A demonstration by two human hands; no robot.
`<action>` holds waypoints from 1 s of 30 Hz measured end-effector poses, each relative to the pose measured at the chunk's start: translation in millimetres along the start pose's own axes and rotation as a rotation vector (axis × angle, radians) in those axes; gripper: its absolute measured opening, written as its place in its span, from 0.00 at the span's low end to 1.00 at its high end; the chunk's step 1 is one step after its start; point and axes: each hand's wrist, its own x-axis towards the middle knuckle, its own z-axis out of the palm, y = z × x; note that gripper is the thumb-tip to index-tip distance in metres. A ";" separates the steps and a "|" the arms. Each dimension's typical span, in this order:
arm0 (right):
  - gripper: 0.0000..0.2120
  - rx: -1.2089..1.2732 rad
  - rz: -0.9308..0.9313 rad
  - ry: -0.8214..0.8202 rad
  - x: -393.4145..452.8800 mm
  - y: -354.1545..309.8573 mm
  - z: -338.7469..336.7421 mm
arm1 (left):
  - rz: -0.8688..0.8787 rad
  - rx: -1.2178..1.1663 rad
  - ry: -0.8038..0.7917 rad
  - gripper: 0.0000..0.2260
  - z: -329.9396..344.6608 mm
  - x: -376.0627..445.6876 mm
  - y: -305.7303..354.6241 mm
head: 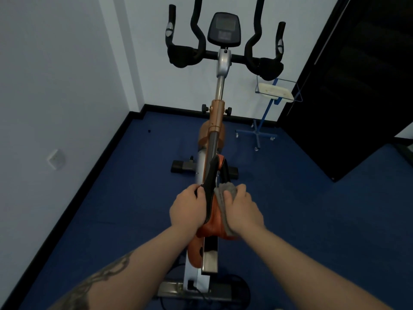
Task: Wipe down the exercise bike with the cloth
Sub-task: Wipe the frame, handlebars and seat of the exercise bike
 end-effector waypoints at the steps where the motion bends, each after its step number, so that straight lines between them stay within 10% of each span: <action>1: 0.20 0.020 0.048 -0.048 6.2 -2.6 -3.4 | -0.001 -0.001 -0.002 0.14 -0.3 -0.8 -1.6; 7: 0.21 -0.028 -0.116 0.169 -21.1 12.9 14.2 | 0.015 -0.031 -0.001 0.14 -0.4 -1.6 -0.7; 12: 0.19 -0.032 0.056 -0.062 17.5 2.2 -5.0 | 0.013 -0.013 0.008 0.13 -1.0 -1.6 0.2; 18: 0.21 -0.031 -0.108 0.178 -18.9 11.8 14.9 | 0.014 -0.017 0.006 0.13 -1.3 -0.7 -1.0; 23: 0.20 -0.013 0.063 -0.044 18.2 -5.8 -4.0 | 0.011 -0.010 0.006 0.13 -1.9 -1.4 -0.6; 30: 0.21 -0.069 -0.110 0.152 -12.8 12.6 12.7 | 0.013 -0.015 0.008 0.13 -0.2 -0.5 0.9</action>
